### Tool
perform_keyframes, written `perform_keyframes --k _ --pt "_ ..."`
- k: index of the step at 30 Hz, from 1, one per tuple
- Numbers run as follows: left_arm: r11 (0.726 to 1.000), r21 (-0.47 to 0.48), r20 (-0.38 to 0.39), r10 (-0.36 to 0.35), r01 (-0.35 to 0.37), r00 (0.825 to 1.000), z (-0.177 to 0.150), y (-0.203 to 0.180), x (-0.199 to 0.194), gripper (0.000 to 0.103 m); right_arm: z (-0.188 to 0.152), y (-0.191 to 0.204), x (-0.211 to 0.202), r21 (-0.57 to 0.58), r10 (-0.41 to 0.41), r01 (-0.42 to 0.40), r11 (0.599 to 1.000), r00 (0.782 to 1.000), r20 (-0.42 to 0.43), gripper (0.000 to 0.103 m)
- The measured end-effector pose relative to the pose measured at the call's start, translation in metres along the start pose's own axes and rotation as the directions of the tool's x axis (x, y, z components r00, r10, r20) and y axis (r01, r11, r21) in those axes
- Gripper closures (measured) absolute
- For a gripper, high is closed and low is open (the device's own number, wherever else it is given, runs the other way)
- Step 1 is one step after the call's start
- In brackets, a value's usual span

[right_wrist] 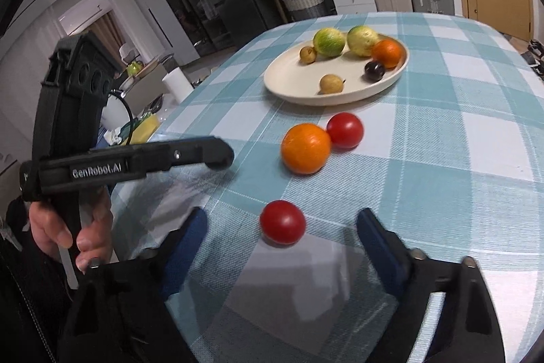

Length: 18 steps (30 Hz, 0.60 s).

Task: Organize fruits
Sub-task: 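Close the left gripper around a dark plum while the right gripper grasps a red tomato, then carry the plum in the left gripper to the plate while the right gripper carries the tomato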

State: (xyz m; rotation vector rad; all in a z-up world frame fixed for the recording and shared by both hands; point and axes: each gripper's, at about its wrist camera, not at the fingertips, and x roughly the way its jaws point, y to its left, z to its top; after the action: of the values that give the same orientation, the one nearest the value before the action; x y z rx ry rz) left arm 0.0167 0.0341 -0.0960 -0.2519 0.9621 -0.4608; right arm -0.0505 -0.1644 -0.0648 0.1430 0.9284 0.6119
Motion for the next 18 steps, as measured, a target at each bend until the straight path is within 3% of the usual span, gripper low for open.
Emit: perform_keyframes --k 2,4,8,9,18 --pt "1.0 0.001 -0.004 0.001 -0.001 1.0 0.0 0.0 0.001 0.084 -0.001 0.002 0.004 -0.005 -0.002 0.002 1.0 1.0 -0.009 0.024" --pt "1.0 0.002 -0.004 0.004 -0.004 1.0 0.002 0.001 0.001 0.084 -0.001 0.005 0.008 -0.018 -0.003 0.003 1.0 1.0 -0.015 0.034" --pt "1.0 -0.006 0.001 0.002 -0.002 1.0 0.005 0.003 0.002 0.084 0.0 0.01 0.014 -0.063 -0.061 0.059 0.996 0.998 -0.028 0.059" --pt "1.0 -0.009 0.001 0.001 -0.001 1.0 0.006 0.003 0.002 0.084 -0.001 0.01 0.014 -0.067 -0.058 0.056 0.996 0.998 -0.031 0.071" --pt "1.0 -0.028 0.008 -0.011 0.011 1.0 0.028 0.006 0.009 0.084 0.008 0.016 0.001 -0.104 -0.035 0.038 0.994 0.999 0.027 0.073"
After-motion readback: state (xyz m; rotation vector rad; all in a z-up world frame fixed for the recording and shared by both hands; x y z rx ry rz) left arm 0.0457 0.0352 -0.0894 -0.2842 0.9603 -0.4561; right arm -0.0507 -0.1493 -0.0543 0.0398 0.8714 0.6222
